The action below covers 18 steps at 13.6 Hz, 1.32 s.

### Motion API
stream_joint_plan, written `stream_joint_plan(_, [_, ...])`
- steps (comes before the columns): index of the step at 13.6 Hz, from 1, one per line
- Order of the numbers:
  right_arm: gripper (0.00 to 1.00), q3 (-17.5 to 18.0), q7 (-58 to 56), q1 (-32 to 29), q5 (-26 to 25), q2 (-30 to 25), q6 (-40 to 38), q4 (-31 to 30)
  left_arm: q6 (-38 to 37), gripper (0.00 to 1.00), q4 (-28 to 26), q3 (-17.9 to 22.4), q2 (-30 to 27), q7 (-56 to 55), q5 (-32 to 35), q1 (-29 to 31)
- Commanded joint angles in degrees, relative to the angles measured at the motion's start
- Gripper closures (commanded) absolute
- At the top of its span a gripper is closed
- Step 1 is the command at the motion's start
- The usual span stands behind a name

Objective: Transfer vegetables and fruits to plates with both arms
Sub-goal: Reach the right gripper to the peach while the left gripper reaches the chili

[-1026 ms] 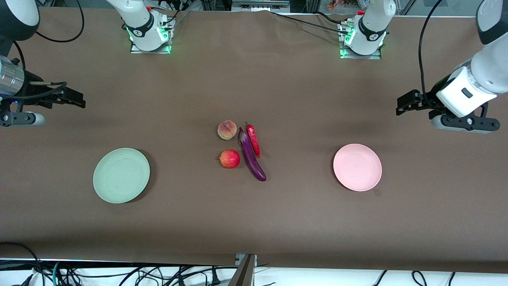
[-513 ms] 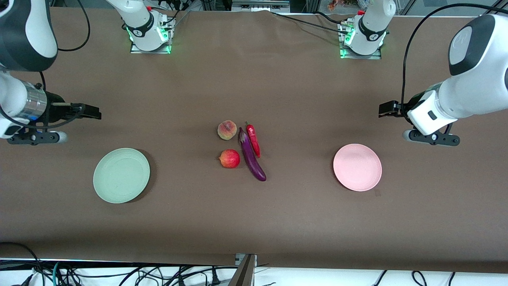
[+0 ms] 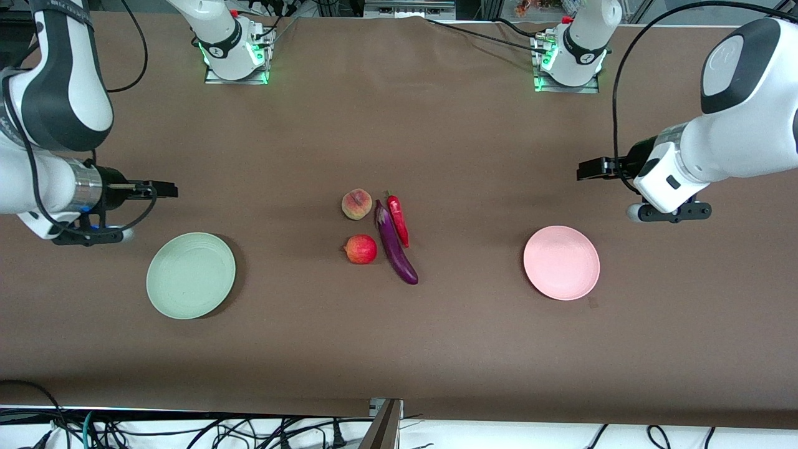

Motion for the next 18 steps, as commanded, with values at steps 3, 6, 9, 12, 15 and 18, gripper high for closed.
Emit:
stream_joint_plan(3, [0.00,0.1,0.5,3.1,7.1,5.2,3.6,0.4,8.0,0.00,-0.3,-0.4,6.3,-10.2,-4.4,-6.1])
stream_joint_plan(6, [0.00,0.1,8.5,6.8,7.1,7.1,8.6,-1.0,22.5,0.00,-7.6,-0.4,9.4,-19.3,-3.7,-14.6])
stream_joint_plan(9, [0.00,0.2,13.1,10.0,8.6,9.1,11.0,-1.1,38.4,0.00,-16.2,-0.4,12.8,-30.4,-1.5,-22.7])
stream_joint_plan(12, [0.00,0.1,17.5,13.3,11.9,11.3,13.6,-1.1,45.3,0.00,-15.8,0.3,18.1,-42.4,1.2,-30.6])
stream_joint_plan(15, [0.00,0.1,22.5,16.4,11.9,13.9,17.5,-1.2,50.6,0.00,-15.4,0.0,22.6,-52.4,7.4,-33.4])
stream_joint_plan(18, [0.00,0.2,27.3,18.9,12.2,16.0,21.1,-1.2,51.9,0.00,-11.4,0.4,26.0,-55.0,6.8,-34.8])
